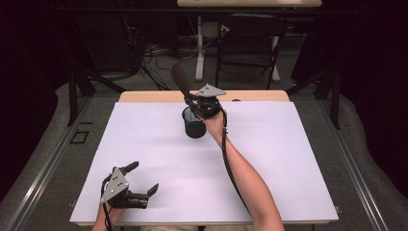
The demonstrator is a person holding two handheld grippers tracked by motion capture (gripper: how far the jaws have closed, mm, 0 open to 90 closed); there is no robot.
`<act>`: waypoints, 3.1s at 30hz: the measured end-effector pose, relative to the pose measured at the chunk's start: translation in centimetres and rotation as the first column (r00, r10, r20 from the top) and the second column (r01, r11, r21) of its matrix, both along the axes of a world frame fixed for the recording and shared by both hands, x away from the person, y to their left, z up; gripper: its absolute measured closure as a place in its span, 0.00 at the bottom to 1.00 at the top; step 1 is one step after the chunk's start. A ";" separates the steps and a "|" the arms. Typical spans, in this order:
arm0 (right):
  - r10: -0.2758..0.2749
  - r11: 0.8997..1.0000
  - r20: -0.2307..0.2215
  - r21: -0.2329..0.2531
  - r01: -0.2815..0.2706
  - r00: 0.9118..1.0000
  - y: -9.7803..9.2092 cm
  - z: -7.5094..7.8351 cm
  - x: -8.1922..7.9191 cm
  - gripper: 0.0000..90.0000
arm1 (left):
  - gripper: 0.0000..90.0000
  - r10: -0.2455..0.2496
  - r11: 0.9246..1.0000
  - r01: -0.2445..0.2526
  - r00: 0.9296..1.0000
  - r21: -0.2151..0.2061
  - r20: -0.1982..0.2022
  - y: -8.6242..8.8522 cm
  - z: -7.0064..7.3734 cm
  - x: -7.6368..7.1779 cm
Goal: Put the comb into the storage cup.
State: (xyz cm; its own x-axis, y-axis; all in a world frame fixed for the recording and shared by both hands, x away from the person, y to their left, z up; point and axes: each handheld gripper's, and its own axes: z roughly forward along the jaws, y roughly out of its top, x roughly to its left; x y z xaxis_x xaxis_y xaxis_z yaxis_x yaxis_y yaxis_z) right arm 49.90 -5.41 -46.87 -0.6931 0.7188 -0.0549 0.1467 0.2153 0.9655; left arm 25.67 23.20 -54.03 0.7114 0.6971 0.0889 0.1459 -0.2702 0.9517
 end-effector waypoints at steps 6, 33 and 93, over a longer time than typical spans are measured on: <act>0.002 1.000 -0.001 -0.007 -0.002 1.000 0.1 -0.2 0.0 0.81 | 0.00 -0.001 1.000 0.001 1.000 0.004 0.000 -0.1 0.0 -0.1; 0.001 0.999 -0.034 -0.034 -0.002 0.999 -0.2 -1.3 0.2 0.80 | 0.00 0.000 1.000 0.000 1.000 0.007 -0.003 -0.1 -0.1 0.0; 0.004 0.992 -0.111 -0.127 -0.018 0.994 0.0 -3.0 0.1 0.80 | 0.01 0.000 1.000 0.000 1.000 0.007 -0.007 -0.1 -0.1 0.0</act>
State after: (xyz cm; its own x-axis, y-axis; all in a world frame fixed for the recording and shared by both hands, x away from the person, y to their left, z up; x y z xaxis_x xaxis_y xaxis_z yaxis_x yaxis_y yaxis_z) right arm 50.04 -5.43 -49.87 -0.7080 0.7029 -0.0681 0.2478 0.3375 0.9081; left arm 25.67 23.10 -54.18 0.7120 0.6965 0.0890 0.1521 -0.2767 0.9488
